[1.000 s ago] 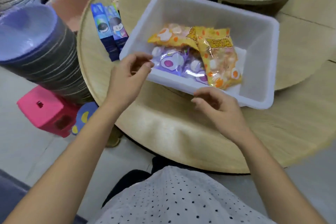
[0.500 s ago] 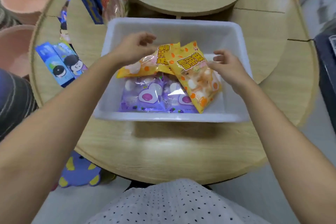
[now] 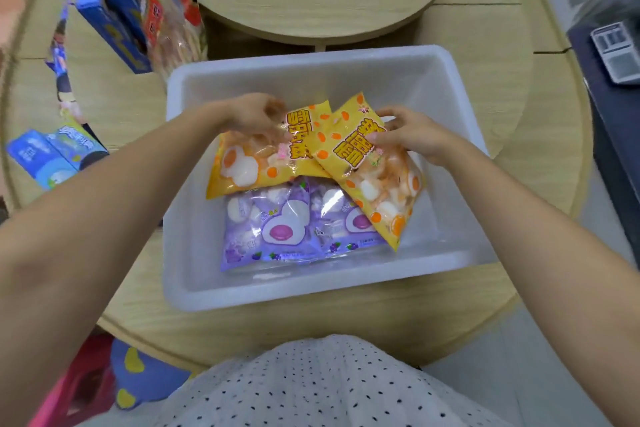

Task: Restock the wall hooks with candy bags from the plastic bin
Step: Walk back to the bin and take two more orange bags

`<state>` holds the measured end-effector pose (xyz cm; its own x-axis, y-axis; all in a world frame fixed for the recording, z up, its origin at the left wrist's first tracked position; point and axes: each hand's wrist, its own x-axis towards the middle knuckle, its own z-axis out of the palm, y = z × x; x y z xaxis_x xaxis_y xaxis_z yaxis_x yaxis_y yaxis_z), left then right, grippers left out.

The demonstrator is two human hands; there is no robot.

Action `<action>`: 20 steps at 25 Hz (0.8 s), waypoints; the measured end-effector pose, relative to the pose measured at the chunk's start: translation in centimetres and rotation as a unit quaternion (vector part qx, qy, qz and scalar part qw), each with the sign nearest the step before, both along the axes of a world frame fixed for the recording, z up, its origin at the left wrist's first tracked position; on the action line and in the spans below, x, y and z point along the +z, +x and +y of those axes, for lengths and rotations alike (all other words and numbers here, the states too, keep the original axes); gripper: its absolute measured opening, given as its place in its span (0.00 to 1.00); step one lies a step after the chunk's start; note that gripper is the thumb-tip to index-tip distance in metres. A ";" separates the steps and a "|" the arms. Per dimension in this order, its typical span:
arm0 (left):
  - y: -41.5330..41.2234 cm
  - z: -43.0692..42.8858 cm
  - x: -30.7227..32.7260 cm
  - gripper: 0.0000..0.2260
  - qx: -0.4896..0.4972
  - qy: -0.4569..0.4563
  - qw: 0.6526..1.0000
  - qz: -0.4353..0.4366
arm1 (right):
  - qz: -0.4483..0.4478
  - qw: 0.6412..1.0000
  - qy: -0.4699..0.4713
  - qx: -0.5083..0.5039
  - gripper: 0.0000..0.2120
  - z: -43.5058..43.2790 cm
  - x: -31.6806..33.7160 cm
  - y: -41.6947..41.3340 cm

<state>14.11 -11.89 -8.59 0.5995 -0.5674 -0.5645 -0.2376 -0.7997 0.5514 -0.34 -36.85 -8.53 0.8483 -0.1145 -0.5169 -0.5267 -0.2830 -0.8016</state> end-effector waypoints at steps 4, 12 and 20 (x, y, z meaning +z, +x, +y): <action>1.0 0.7 1.2 0.24 -0.055 0.021 0.997 -0.045 | -0.018 1.000 0.003 0.001 0.22 -0.6 0.9 0.3; -0.6 2.9 4.5 0.22 -0.069 -0.104 0.987 0.096 | -0.079 0.993 0.053 0.073 0.15 -2.0 5.3 -1.6; -4.2 5.4 8.2 0.11 0.009 -0.210 0.977 0.044 | -0.219 0.970 0.096 -0.045 0.14 -2.2 8.6 -5.9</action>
<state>9.89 -6.52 -0.43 0.5716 -0.7491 -0.3348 -0.1619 -0.5030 0.8490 -6.29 -39.01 0.02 0.9824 -0.1347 -0.1291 -0.1400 -0.0744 -0.9874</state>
